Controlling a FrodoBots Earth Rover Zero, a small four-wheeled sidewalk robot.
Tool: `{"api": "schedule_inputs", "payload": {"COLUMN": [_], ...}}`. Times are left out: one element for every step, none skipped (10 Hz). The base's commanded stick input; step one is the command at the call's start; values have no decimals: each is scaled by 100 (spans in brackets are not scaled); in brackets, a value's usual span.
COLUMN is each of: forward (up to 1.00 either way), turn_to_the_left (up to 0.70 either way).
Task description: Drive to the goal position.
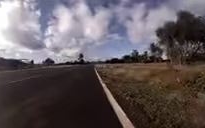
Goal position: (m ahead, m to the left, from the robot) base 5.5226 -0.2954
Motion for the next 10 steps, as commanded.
{"api": "schedule_inputs", "payload": {"forward": [50, 50, 50, 50, 50, 50, 50, 50, 0, 0], "turn_to_the_left": [0, 0, 0, 0, 0, 0, 0, 0, 0, 0]}}
